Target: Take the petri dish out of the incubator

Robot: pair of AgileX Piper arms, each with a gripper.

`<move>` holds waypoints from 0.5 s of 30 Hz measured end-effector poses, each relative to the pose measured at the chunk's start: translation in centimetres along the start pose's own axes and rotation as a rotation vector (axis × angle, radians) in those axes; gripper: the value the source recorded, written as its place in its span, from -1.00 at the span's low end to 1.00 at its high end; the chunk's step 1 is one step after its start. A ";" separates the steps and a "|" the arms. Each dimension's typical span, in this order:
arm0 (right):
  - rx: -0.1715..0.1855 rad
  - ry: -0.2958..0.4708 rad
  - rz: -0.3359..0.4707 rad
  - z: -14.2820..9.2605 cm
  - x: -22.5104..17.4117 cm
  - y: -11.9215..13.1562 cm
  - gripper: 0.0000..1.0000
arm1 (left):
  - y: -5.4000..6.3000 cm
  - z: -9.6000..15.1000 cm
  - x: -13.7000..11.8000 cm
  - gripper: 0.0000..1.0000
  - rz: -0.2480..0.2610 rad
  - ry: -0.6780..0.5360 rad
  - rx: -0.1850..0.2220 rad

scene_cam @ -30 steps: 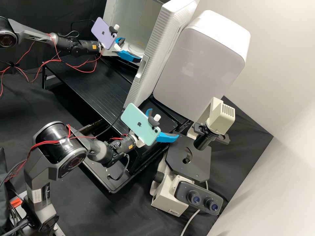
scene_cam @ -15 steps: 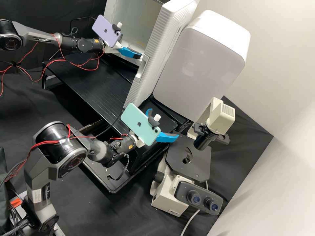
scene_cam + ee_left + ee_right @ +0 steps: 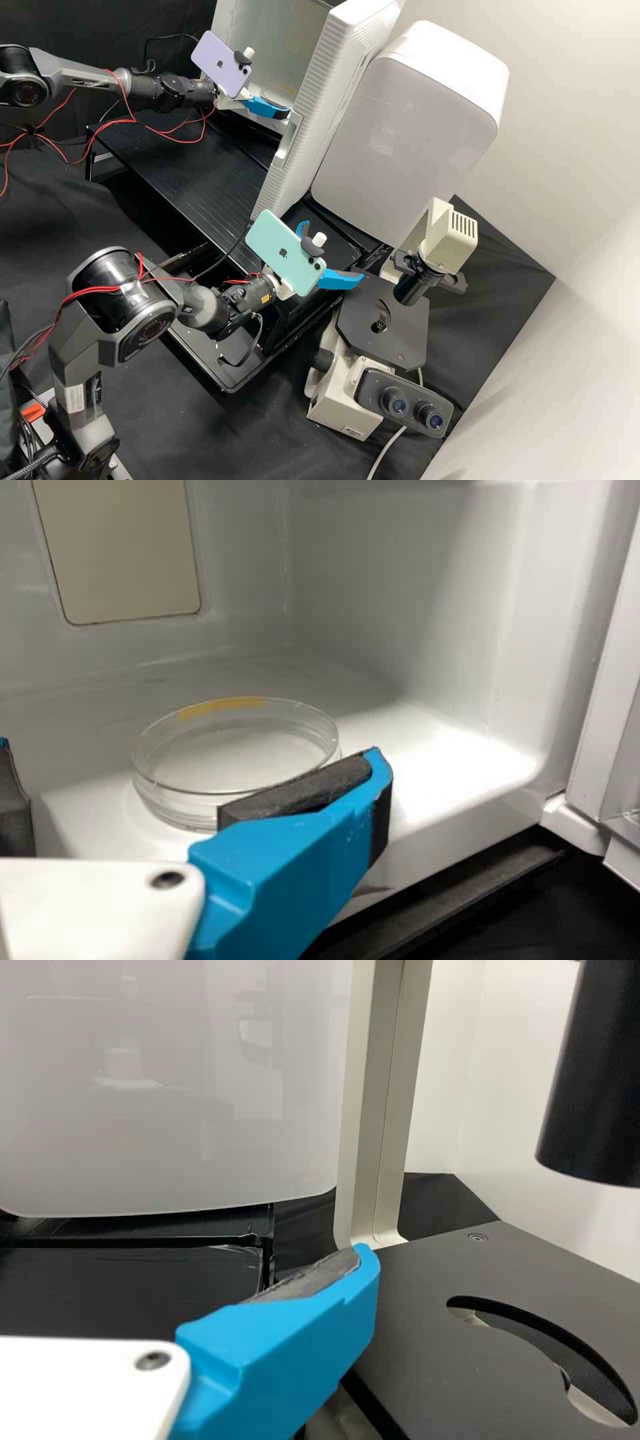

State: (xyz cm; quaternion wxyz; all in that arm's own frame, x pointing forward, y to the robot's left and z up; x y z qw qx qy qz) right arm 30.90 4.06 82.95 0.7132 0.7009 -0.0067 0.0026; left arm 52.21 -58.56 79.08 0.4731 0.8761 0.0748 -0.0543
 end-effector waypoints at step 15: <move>0.000 0.000 0.000 0.0 0.0 0.0 1.00 | 0.4 0.8 0.4 1.00 -0.016 -0.031 -0.036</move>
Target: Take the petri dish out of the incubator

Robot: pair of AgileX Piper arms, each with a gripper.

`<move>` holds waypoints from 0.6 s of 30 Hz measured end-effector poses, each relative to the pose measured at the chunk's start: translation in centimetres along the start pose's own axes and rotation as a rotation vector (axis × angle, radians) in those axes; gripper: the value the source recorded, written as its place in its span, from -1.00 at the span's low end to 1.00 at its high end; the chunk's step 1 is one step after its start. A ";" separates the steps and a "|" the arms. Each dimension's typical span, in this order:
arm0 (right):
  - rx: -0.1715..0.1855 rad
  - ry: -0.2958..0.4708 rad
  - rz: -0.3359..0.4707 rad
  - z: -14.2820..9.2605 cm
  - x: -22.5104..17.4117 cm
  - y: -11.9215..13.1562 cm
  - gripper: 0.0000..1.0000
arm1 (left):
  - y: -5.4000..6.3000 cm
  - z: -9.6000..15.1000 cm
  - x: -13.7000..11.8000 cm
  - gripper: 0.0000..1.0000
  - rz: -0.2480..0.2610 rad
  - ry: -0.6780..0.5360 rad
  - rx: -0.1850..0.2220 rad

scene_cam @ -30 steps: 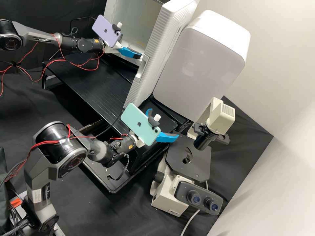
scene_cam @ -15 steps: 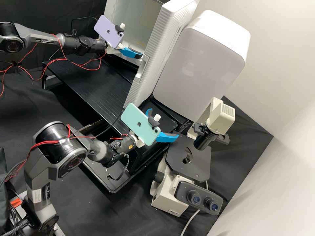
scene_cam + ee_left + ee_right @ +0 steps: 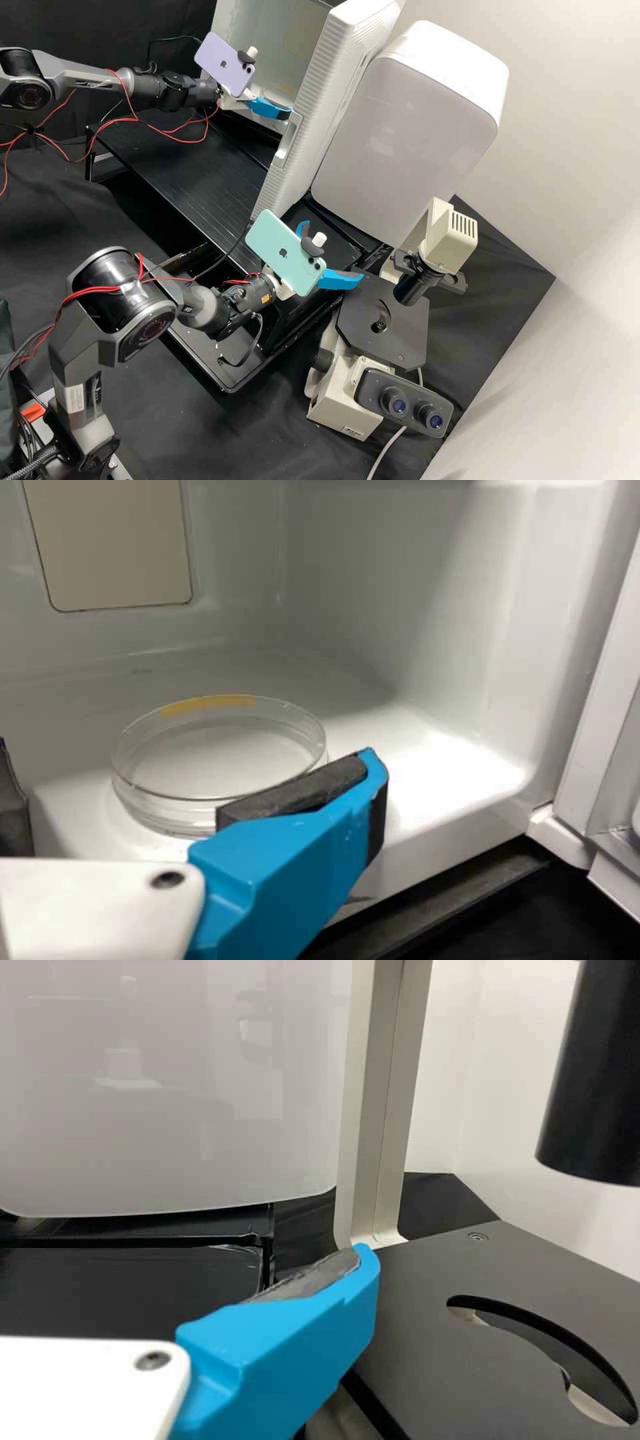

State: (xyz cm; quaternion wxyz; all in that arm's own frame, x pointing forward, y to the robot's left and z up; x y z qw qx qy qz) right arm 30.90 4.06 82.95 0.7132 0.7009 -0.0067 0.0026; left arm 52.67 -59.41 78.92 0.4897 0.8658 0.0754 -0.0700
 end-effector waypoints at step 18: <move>0.000 0.000 0.000 0.0 0.0 0.0 1.00 | 0.0 0.1 0.3 1.00 0.004 -0.008 -0.001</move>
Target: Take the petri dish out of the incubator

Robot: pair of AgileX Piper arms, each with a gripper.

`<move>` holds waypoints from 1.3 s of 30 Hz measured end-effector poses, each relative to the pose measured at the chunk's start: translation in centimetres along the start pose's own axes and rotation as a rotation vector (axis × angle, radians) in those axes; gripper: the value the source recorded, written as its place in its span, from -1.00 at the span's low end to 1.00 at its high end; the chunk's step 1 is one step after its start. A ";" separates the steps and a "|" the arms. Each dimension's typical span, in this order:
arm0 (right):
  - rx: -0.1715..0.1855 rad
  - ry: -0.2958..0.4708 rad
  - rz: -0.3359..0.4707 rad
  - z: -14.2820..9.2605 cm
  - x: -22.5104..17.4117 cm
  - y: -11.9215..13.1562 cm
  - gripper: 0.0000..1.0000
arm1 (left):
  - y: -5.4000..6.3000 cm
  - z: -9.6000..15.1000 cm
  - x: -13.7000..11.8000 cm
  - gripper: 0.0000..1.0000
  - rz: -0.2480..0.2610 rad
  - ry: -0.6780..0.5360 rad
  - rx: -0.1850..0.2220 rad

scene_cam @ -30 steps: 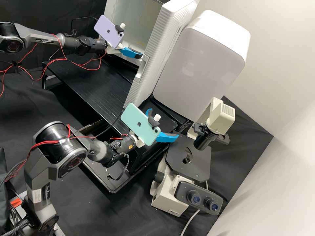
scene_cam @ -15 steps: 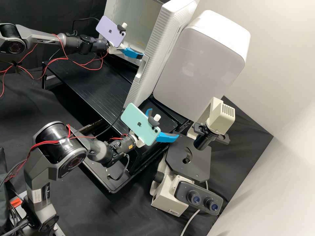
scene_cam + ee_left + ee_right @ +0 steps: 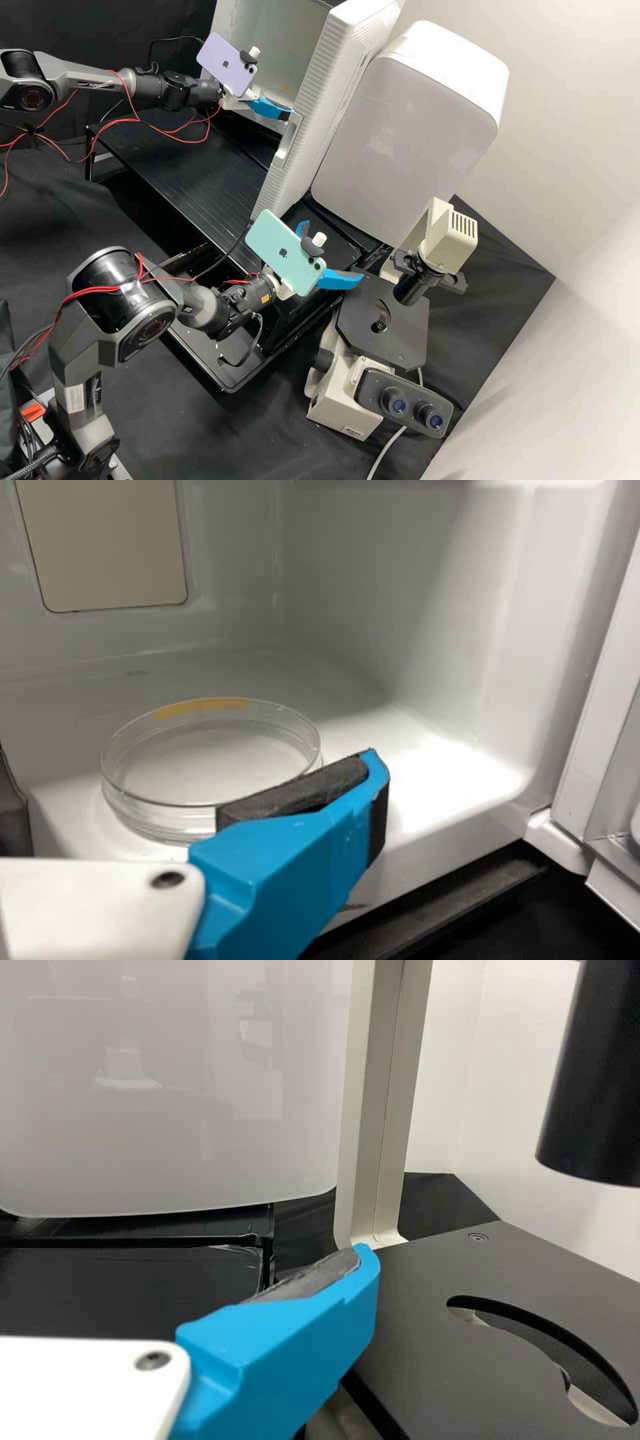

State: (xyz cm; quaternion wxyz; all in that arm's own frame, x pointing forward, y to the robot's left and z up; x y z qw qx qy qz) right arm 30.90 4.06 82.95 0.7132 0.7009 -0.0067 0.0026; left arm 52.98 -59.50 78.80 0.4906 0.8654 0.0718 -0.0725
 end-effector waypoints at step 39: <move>0.000 0.000 0.000 0.0 0.0 0.0 1.00 | 0.3 0.7 0.6 -1.00 0.031 0.002 -0.003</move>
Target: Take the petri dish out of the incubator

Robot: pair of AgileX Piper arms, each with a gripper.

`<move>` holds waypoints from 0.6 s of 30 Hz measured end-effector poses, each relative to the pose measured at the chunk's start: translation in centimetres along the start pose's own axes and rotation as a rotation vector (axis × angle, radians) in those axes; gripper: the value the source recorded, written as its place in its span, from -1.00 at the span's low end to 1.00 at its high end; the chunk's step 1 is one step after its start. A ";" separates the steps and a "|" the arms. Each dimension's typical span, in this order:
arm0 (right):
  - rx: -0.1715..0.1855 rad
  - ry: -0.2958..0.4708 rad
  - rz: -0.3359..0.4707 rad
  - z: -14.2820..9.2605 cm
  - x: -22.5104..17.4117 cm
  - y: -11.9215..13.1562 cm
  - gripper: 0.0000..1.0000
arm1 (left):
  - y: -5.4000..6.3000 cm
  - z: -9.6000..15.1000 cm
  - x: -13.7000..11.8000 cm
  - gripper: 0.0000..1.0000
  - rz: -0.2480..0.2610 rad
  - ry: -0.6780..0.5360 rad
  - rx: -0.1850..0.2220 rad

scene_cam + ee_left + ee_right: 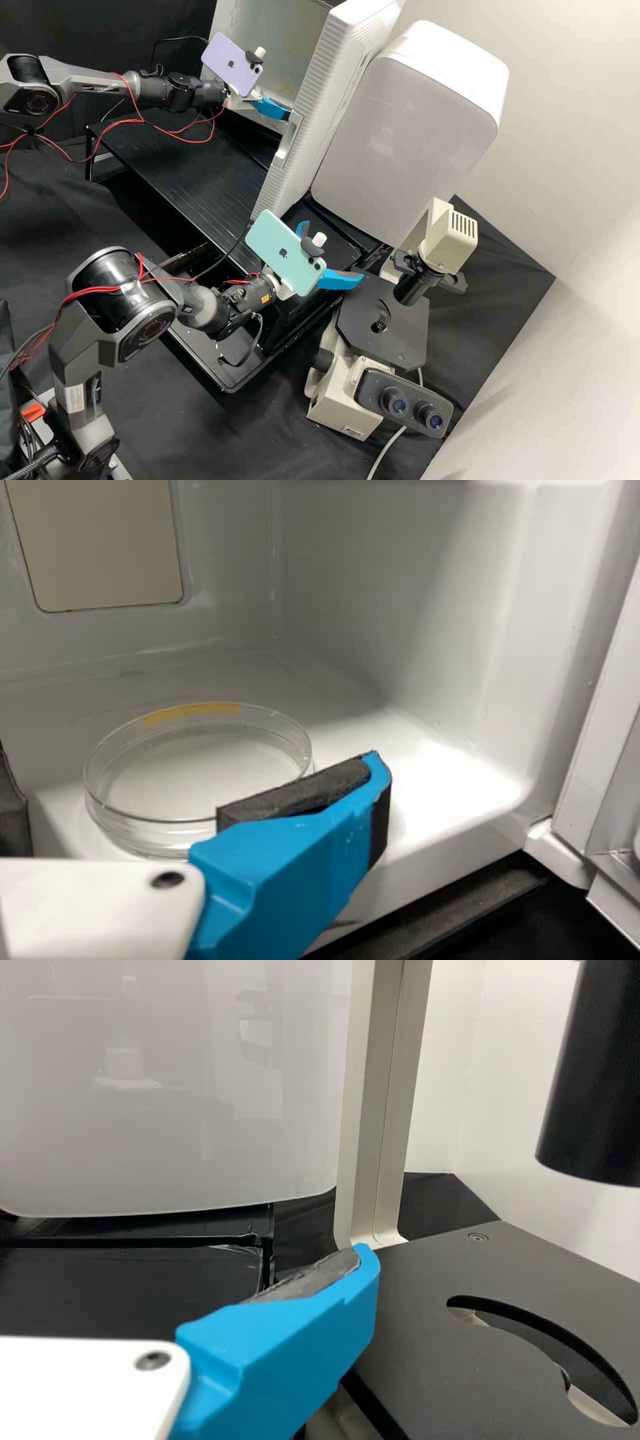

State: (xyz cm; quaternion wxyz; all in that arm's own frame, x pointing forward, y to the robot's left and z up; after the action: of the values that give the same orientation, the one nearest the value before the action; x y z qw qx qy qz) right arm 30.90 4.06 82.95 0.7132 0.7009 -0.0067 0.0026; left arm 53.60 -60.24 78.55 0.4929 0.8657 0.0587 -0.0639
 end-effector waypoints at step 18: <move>0.000 0.000 0.000 0.0 0.0 0.0 1.00 | -0.1 0.2 0.0 -1.00 -0.003 -0.004 0.001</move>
State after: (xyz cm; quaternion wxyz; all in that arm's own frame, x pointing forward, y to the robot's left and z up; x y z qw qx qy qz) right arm 30.90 4.06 82.95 0.7132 0.7009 -0.0067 0.0026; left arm 53.56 -60.38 78.30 0.4926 0.8658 0.0588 -0.0664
